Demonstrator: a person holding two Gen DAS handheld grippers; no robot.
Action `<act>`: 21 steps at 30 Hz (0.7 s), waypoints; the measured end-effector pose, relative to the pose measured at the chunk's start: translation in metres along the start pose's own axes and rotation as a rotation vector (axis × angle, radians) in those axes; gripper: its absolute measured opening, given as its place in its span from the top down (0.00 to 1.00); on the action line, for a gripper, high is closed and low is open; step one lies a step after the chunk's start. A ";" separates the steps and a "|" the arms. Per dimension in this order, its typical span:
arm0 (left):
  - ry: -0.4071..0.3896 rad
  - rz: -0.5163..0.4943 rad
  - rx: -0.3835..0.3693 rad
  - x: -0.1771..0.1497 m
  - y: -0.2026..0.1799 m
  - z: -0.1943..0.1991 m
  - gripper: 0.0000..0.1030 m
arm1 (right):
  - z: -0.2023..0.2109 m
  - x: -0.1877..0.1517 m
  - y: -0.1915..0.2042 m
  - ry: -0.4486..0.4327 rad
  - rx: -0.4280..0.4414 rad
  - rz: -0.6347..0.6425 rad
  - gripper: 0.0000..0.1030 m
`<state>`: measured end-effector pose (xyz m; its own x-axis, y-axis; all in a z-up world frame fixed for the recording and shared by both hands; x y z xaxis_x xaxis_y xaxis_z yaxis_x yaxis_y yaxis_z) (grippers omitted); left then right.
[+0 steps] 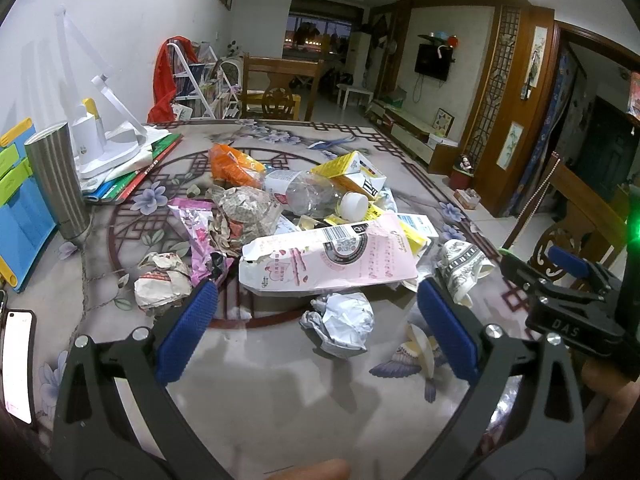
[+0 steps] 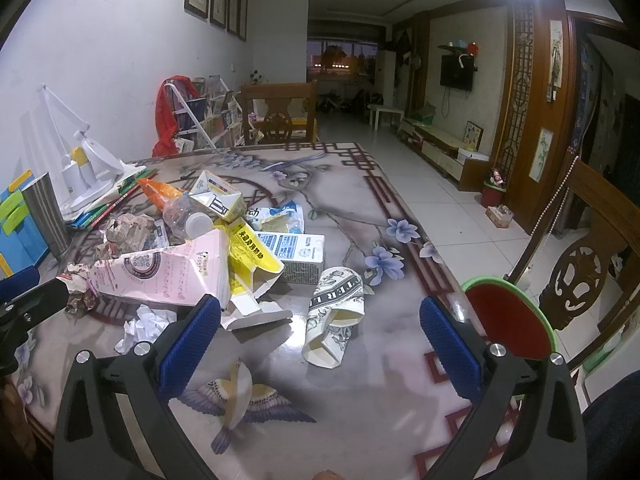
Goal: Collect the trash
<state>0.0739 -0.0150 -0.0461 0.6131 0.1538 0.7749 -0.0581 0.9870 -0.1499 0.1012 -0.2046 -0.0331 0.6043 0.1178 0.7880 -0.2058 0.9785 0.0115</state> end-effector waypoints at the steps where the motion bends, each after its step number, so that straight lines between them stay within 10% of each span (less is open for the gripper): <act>1: -0.002 -0.001 0.001 0.000 0.000 0.000 0.05 | 0.000 0.000 0.001 0.001 0.000 0.001 0.07; 21: 0.005 0.001 -0.001 -0.003 -0.004 0.000 0.05 | -0.003 -0.003 0.004 0.020 0.004 0.008 0.07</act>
Point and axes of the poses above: each gripper's, at about its wrist camera, not at the fingertips, and z roughly against the way its jaws point, y to its left, x to its top, the point moved 10 cm from there along -z, roughly the way its jaws point, and after that the axes turned 2 degrees about y, right-handed, at the moved point
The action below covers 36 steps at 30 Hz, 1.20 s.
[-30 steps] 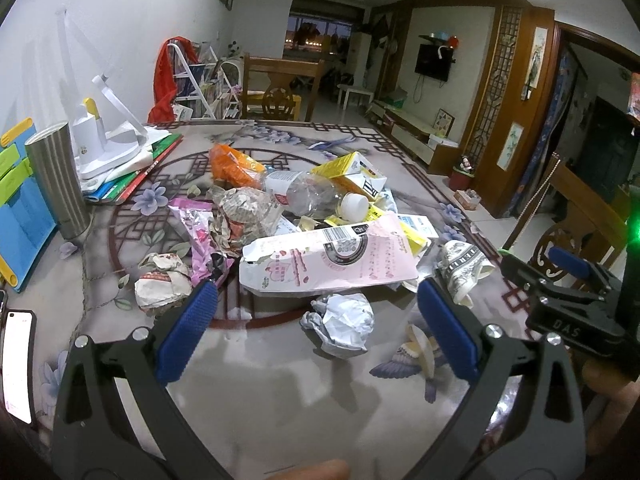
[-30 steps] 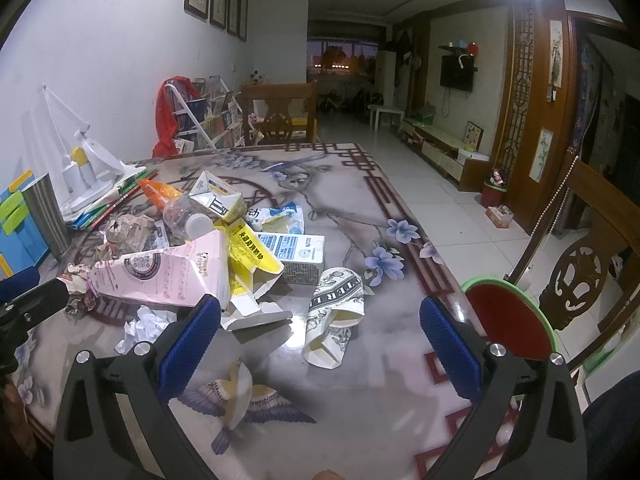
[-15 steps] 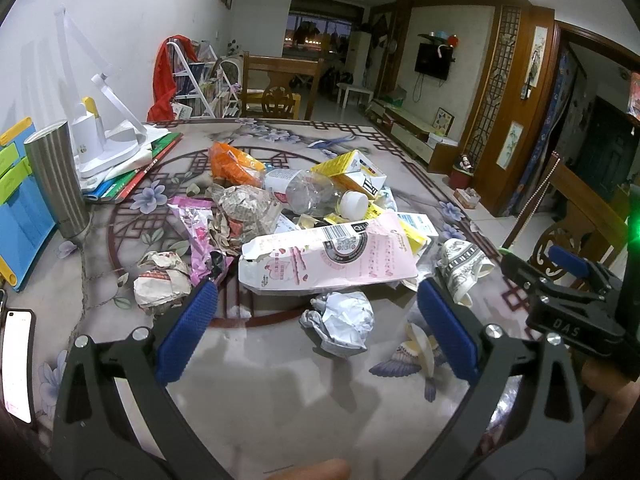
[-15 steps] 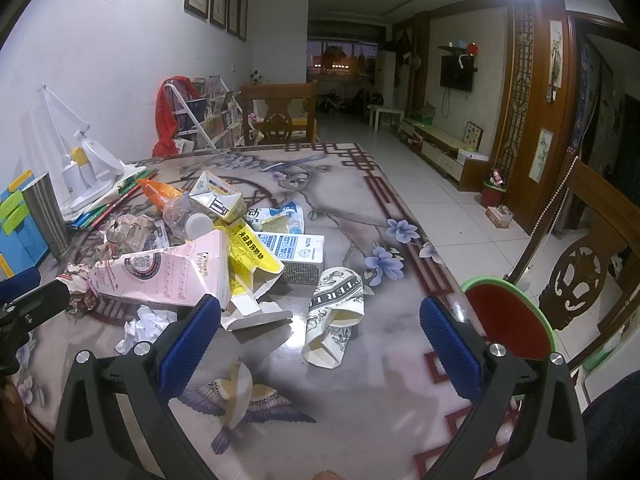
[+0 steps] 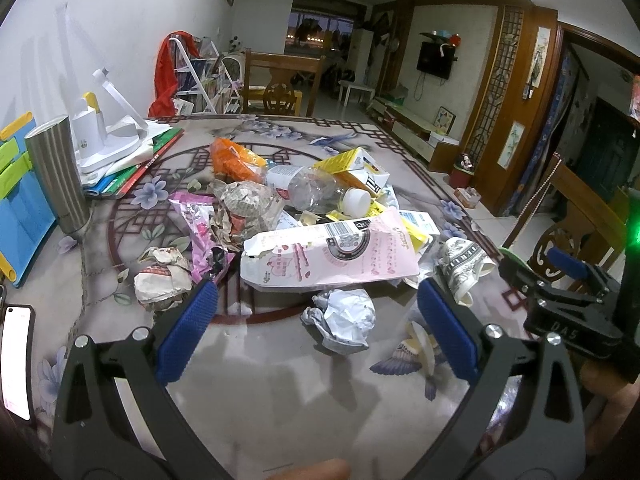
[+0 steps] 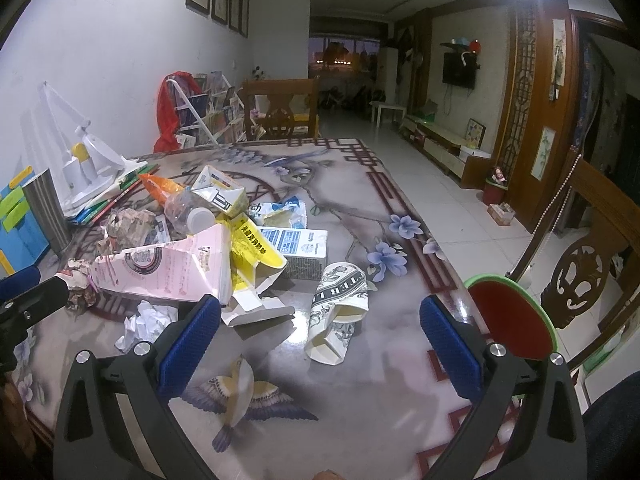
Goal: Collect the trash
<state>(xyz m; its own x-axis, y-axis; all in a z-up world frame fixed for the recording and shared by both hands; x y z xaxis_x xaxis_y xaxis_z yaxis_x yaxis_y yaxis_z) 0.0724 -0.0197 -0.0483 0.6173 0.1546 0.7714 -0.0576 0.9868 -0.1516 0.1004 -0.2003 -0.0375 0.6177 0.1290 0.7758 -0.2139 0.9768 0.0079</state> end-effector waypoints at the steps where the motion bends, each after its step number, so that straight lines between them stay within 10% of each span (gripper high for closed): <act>1: 0.000 -0.002 0.001 0.000 0.001 0.000 0.05 | -0.001 0.000 0.001 0.003 0.000 0.000 0.07; 36: 0.135 0.152 0.090 -0.005 0.074 -0.018 0.05 | -0.046 0.002 0.018 0.125 0.076 0.052 0.07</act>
Point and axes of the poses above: each gripper's, at about its wrist camera, not at the fingertips, and z roughly against the way its jaws point, y to its left, x to its top, the point moved 10 cm from there along -z, roughly the way its jaws point, and after that the axes turned 2 degrees about y, right-handed, at the moved point
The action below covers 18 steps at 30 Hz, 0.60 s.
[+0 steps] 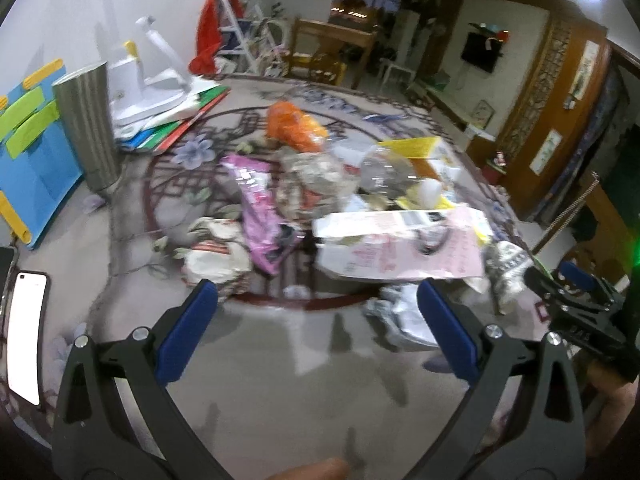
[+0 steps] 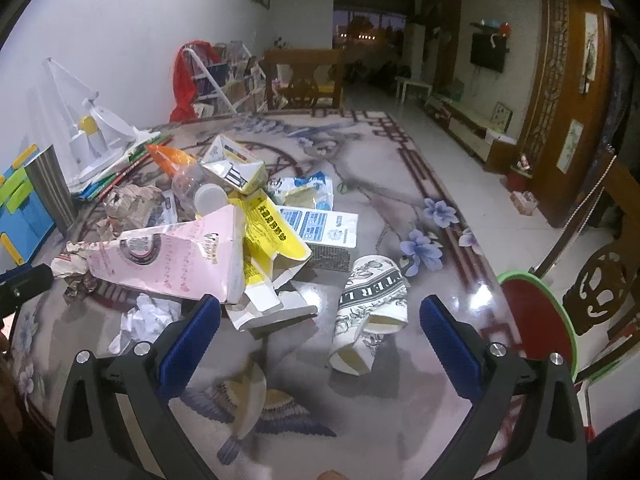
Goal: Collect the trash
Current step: 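Grasp the white printed paper cup with the right gripper while the left grasps crumpled newspaper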
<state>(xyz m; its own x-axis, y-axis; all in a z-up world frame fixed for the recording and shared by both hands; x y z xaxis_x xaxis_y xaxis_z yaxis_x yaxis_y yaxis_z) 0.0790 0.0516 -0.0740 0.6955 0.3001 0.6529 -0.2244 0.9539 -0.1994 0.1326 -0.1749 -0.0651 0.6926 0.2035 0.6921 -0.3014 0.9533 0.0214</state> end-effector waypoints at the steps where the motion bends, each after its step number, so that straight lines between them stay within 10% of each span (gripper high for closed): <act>1: 0.011 0.013 0.006 0.001 0.006 -0.003 0.05 | -0.004 0.000 0.000 0.012 0.005 0.001 0.07; 18: 0.171 0.218 0.138 0.006 0.088 -0.057 0.05 | -0.064 -0.003 -0.017 0.171 0.047 -0.044 0.07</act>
Point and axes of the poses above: each gripper's, at about its wrist camera, not at the fingertips, and z roughly against the way its jaws point, y to its left, x to its top, the point moved 10 cm from there along -z, roughly the way its jaws point, and after that the axes turned 2 degrees about y, right-handed, at the moved point
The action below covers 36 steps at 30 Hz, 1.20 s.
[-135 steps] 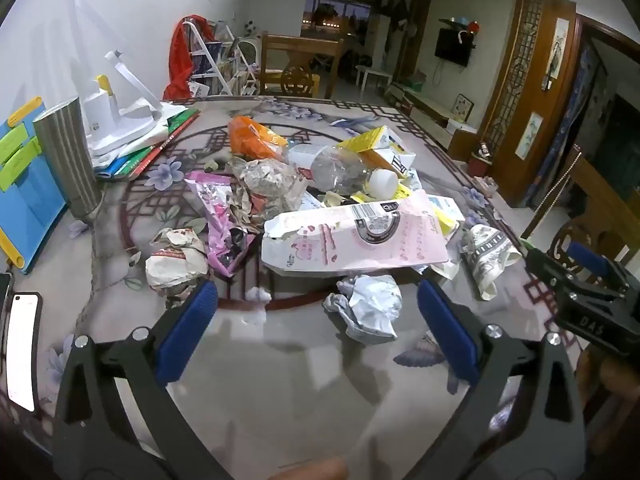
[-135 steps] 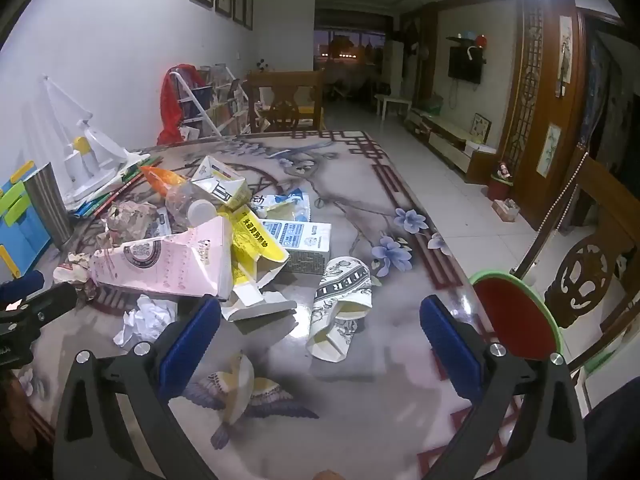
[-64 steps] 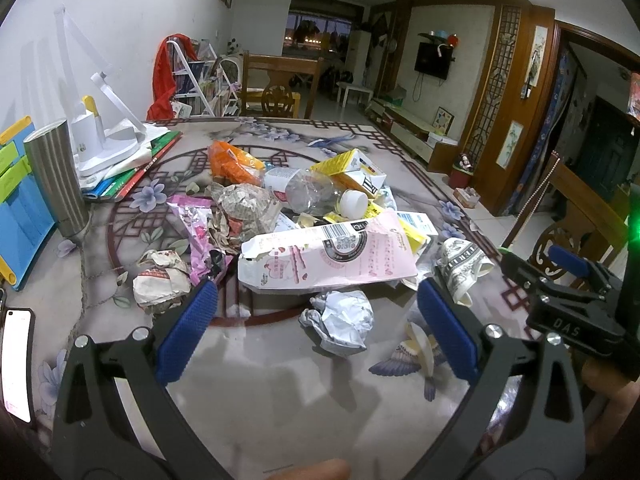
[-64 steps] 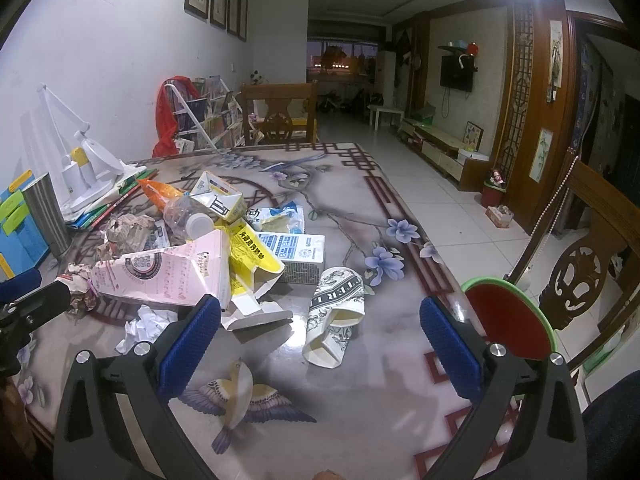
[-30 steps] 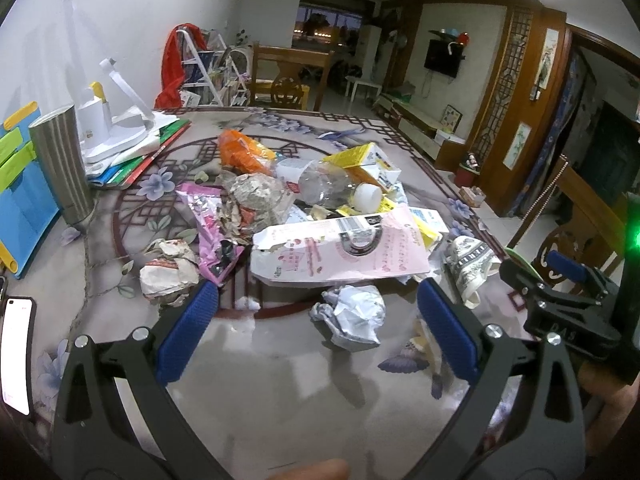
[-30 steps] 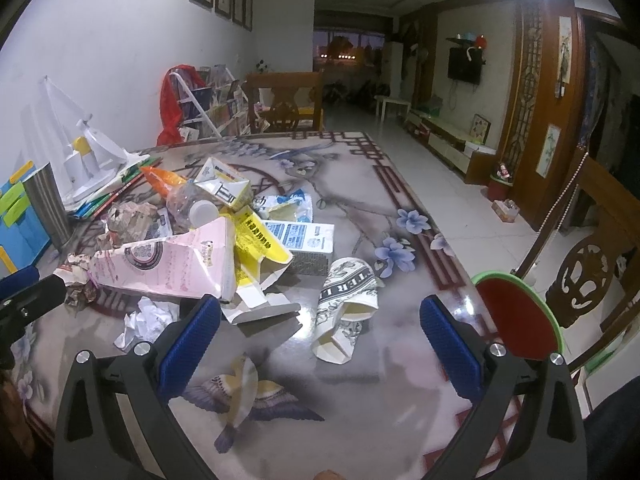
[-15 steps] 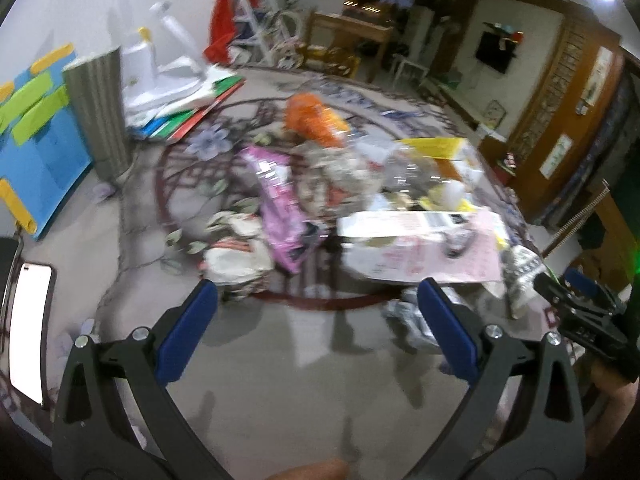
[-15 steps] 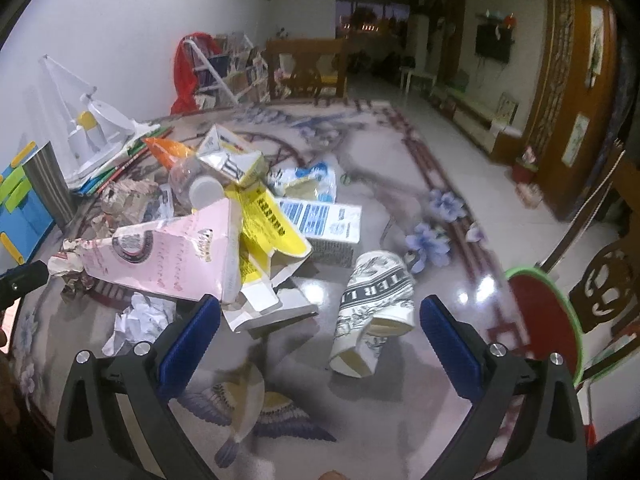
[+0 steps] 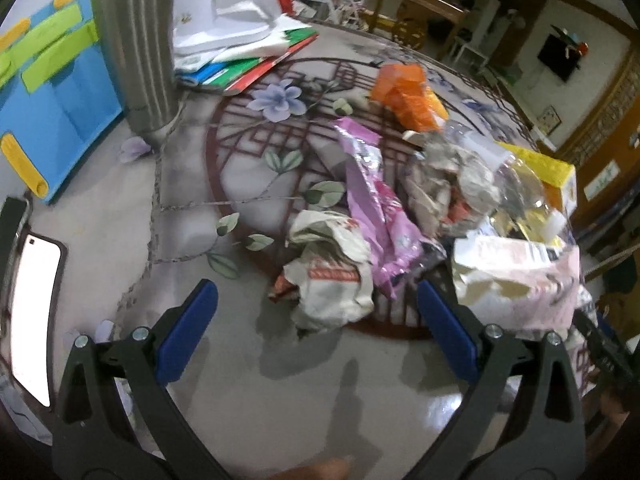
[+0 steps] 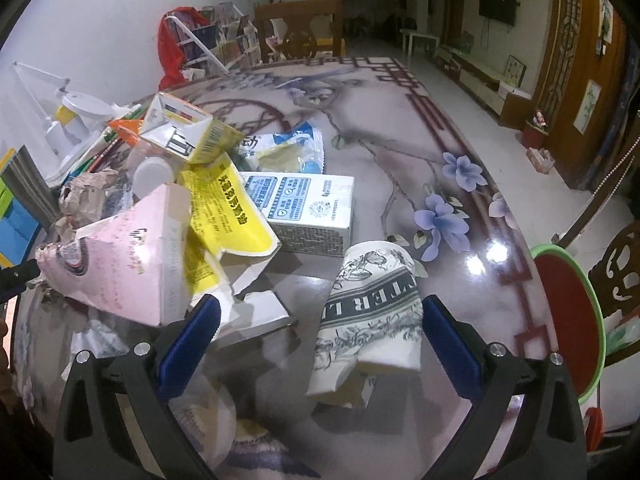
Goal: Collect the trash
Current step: 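Grasp the white printed paper cup with the right gripper while the left grasps crumpled newspaper, then carry both items to the red bin and release them from both grippers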
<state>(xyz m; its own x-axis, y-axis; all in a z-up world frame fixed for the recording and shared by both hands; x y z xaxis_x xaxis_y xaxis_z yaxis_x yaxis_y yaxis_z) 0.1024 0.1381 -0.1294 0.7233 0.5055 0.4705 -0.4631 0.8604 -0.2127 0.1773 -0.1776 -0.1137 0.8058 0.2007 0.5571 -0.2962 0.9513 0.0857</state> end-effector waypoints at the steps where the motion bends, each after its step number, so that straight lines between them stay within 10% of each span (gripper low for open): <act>1: 0.007 0.016 -0.002 0.000 0.001 -0.002 0.06 | -0.001 0.000 -0.001 0.000 -0.007 0.005 0.07; 17: 0.049 -0.013 -0.027 -0.006 -0.010 -0.025 0.65 | -0.034 -0.016 -0.021 0.117 0.006 -0.036 0.55; 36: -0.072 -0.143 -0.081 -0.005 -0.048 0.053 0.70 | 0.030 -0.007 -0.019 0.006 0.038 -0.046 0.56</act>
<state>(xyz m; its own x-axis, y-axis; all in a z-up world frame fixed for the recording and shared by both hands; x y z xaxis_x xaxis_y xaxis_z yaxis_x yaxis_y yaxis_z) 0.0943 0.0907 -0.0765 0.7388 0.3744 0.5603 -0.3134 0.9270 -0.2062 0.1625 -0.2044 -0.0946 0.8220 0.1585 0.5469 -0.2779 0.9500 0.1422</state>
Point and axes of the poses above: each gripper's, at about its wrist camera, not at the fingertips, and z roughly against the way its jaws point, y to its left, x to its top, the point moved 10 cm from there along -z, roughly the way its jaws point, and after that the axes turned 2 degrees about y, right-handed, at the moved point
